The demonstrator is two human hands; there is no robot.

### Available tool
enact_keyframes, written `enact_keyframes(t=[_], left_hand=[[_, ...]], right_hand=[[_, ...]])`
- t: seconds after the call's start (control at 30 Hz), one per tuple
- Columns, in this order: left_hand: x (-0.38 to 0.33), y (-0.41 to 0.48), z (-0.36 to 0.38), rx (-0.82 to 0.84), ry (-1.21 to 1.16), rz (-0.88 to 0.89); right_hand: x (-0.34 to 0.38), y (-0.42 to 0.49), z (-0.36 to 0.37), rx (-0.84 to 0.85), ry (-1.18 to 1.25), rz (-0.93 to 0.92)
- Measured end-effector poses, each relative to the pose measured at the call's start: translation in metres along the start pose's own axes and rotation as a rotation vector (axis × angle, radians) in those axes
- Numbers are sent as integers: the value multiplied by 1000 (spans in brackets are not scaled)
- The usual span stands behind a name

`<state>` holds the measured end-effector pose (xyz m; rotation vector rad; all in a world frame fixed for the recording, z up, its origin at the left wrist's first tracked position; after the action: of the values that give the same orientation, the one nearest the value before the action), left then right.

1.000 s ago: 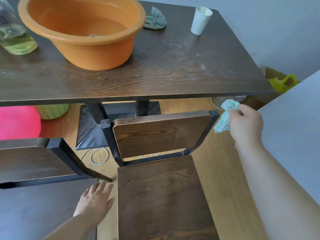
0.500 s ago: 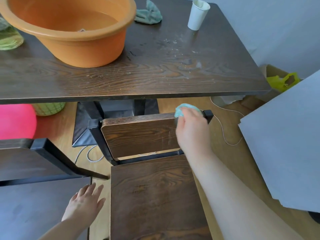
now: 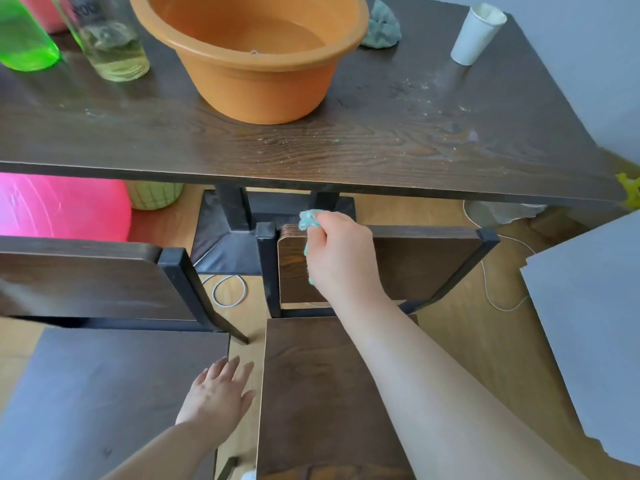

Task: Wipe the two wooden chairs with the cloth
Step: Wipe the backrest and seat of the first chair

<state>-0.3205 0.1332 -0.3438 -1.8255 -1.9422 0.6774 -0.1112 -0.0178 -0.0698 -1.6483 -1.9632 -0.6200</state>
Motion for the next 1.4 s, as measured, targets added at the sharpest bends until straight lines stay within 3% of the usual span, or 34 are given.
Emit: enact_keyframes(t=[0.23,0.43,0.77,1.0,1.17,1.4], left_hand=[[1,-12,-2,33,-67,-16],[-6,-14,-6,50,-95,16],[1,-9,-8,31,-45,13],[7,-3,2,27,-11,11],[7,4,10,-14,35,54],[7,14,24,-62,29,78]], right_hand=[[46,0,42,83,-92,-249],[48,-18,52,11,-195,-511],[35,-44,66,87,-272,-860],[20,-40,82,-24,-219,-878],[-20,-53,132,80,-225,-913],[-78,-68,198,235,-227,-811]])
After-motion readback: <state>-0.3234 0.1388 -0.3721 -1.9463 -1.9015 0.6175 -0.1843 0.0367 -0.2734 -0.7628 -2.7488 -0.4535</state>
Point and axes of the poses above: each hand's wrist, its own y-axis towards the middle knuckle, its own z-axis out of the palm, x = y × z, the point moved 9 cm from there along y, towards the middle knuckle, and after that the axes turned 2 degrees about -z, right-handed, at the moved point
